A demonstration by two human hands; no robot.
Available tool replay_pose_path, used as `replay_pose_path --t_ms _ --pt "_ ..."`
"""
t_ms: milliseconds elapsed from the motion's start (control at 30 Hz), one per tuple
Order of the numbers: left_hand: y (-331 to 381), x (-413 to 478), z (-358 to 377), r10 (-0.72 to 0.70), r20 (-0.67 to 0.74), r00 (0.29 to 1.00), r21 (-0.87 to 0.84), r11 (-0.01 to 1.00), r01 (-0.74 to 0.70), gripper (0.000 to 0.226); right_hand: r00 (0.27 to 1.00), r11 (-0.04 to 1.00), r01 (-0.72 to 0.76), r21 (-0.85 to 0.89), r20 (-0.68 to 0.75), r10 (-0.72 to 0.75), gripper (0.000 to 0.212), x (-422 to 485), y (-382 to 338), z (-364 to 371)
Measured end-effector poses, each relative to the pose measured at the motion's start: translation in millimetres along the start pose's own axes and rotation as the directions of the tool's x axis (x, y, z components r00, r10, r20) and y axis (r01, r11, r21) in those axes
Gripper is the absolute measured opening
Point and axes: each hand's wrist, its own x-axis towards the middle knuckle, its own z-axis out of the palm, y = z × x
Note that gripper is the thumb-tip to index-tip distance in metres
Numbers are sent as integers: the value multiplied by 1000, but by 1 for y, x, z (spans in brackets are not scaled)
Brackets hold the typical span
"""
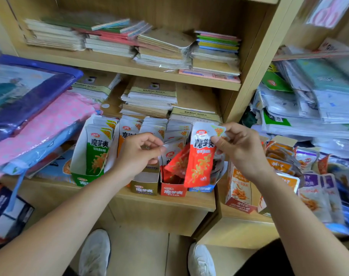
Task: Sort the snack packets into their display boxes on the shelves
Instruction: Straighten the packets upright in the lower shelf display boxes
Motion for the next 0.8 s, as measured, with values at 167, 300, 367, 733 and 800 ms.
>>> replay_pose_path --t_ms 167,300,367,733,800 --pt "5 2 -2 -95 91 991 -158 981 109 10 995 991 29 -127 -91 -40 12 18 9 22" --pt "12 -5 -1 13 117 993 -78 997 -4 16 985 988 26 -151 -165 -51 12 17 12 46" --pt "9 -9 0 164 111 980 181 966 -182 33 986 990 30 -135 -158 -51 10 14 15 56" --pt "5 -19 5 418 78 905 425 807 -410 28 999 970 18 -244 -26 -25 8 13 27 38" --pt "5 -19 6 375 128 918 376 838 -395 19 997 950 40 -309 -46 -57 7 16 28 30"
